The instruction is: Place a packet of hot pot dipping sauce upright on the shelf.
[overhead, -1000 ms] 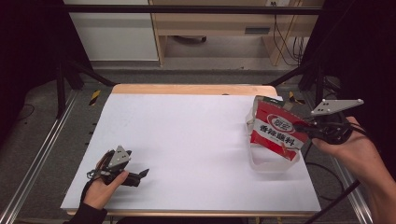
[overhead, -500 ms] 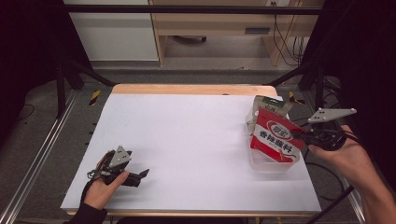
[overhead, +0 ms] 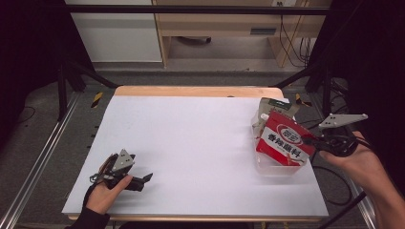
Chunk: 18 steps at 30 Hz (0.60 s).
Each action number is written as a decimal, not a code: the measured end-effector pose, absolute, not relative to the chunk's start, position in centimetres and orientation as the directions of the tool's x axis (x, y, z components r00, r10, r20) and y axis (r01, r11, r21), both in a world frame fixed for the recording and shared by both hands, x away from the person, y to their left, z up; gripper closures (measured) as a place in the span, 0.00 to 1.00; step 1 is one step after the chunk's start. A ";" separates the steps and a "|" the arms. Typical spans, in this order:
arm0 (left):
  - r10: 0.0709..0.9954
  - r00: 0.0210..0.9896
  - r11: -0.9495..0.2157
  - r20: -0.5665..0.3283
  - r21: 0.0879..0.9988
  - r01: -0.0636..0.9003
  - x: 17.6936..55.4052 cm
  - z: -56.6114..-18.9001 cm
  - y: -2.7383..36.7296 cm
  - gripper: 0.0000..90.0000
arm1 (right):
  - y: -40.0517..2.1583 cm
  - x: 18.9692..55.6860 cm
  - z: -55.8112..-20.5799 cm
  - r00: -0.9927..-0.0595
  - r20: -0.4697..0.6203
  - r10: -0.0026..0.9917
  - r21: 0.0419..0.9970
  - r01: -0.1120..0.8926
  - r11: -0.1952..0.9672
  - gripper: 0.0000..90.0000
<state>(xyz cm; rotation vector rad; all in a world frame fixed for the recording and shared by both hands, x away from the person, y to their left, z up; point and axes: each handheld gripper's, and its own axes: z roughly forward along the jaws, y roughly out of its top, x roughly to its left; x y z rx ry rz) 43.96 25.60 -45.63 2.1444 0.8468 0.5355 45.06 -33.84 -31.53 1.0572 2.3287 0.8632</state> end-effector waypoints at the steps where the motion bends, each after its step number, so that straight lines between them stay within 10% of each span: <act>1: 0.714 0.693 -0.496 0.101 0.772 0.398 44.0 -45.6 25.6 0.05 | -33.8 45.0 -31.5 -0.611 -0.133 0.780 0.690 0.508 0.516 0.99; 9: 0.714 0.692 -0.498 0.103 0.770 0.399 44.0 -45.6 25.7 0.05 | -33.6 45.1 -31.2 -0.619 -0.166 0.768 0.687 0.486 0.540 0.83; 18: 0.715 0.692 -0.495 0.100 0.771 0.401 44.0 -45.7 25.7 0.05 | -32.3 45.4 -29.6 -0.580 -0.210 0.787 0.726 0.447 0.523 0.32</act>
